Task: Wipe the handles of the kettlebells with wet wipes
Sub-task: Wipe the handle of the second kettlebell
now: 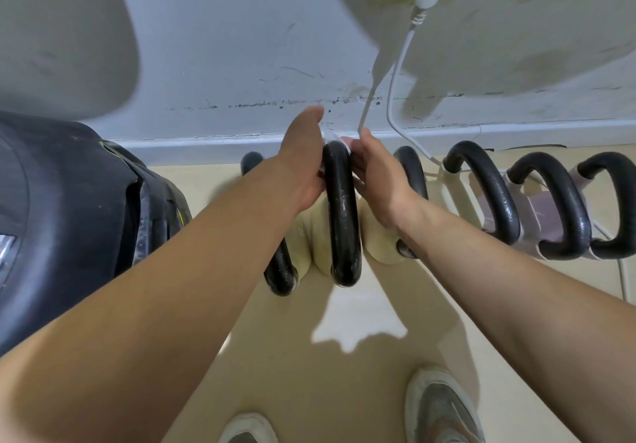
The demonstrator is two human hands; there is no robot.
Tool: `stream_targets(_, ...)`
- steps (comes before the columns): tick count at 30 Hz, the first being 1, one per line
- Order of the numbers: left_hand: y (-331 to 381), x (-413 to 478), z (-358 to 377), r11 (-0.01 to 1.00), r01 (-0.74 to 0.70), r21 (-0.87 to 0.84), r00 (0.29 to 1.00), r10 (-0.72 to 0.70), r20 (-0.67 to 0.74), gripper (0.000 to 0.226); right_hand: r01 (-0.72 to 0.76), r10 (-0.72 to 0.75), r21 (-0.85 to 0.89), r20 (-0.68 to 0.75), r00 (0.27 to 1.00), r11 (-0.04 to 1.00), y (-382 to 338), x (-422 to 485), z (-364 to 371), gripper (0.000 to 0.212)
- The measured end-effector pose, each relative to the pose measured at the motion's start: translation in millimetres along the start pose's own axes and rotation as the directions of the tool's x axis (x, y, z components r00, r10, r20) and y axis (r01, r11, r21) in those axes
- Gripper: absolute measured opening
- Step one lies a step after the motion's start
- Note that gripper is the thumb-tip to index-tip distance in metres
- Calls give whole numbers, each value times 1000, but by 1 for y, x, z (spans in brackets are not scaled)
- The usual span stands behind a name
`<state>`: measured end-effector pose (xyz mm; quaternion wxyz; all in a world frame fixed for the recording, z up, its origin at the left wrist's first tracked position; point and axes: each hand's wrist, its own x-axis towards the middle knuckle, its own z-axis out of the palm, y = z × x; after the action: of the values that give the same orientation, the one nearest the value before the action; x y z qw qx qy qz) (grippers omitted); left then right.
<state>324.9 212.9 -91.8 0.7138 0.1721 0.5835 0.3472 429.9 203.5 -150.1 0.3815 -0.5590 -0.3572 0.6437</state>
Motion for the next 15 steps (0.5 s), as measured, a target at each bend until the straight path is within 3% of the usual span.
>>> stream_targets(6, 6, -4, -8, 991, -36, 129, 999, 41, -33, 60, -21, 33, 195, -55, 998, 981, -2, -13, -1, 48)
stream_targets(10, 4, -6, -14, 971, -72, 230, 991, 96, -96, 51, 6, 13, 253, -73, 997, 967, 1, -30, -3, 42)
stream_targets(15, -6, -13, -16, 988, -24, 155, 992, 43, -120, 42, -3, 38, 293, -113, 993, 956, 6, -45, -3, 34)
